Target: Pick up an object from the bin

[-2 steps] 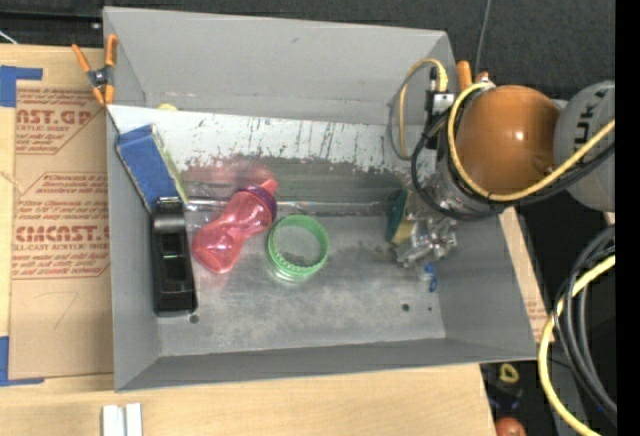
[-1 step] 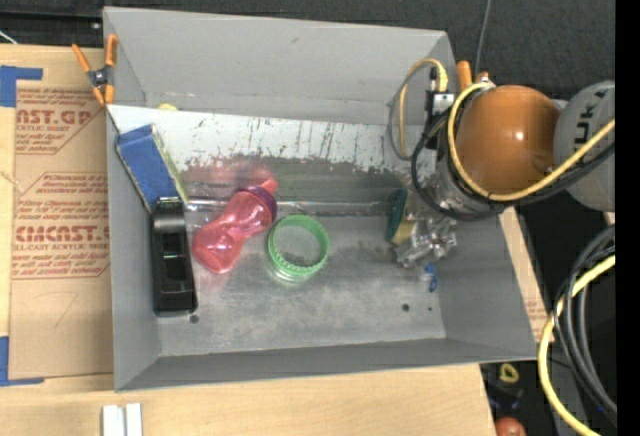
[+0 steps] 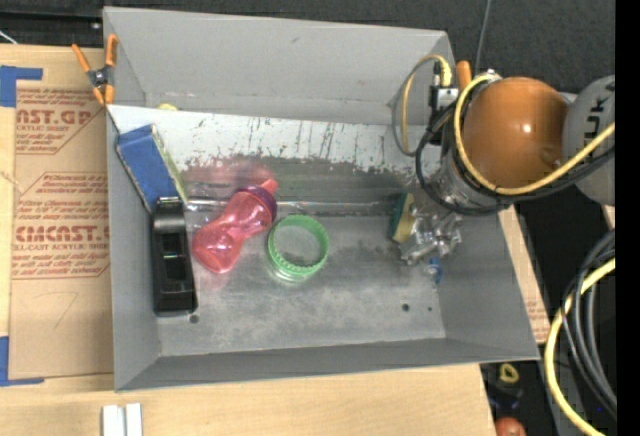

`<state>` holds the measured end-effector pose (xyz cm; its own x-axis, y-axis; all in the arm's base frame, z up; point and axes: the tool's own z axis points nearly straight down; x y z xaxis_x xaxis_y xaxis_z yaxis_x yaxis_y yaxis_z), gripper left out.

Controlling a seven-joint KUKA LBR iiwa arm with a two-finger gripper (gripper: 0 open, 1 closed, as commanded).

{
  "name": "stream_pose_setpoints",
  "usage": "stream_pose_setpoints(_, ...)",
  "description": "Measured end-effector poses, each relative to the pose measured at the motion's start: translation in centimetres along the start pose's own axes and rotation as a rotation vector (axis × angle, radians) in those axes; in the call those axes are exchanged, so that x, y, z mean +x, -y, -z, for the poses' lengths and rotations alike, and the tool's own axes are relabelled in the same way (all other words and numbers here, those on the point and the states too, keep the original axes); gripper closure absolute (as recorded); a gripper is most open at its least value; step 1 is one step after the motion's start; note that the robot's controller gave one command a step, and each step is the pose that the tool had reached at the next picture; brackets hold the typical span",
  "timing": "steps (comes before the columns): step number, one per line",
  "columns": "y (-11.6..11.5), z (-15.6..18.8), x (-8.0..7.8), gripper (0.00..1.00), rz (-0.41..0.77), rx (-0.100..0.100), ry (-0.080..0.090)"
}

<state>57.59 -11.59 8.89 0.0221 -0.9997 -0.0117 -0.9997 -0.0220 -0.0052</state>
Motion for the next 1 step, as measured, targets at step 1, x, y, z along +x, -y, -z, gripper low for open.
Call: stream_pose_setpoints(1,0.18,2.71,-0.02,1.00,0.000,0.006,-0.001)
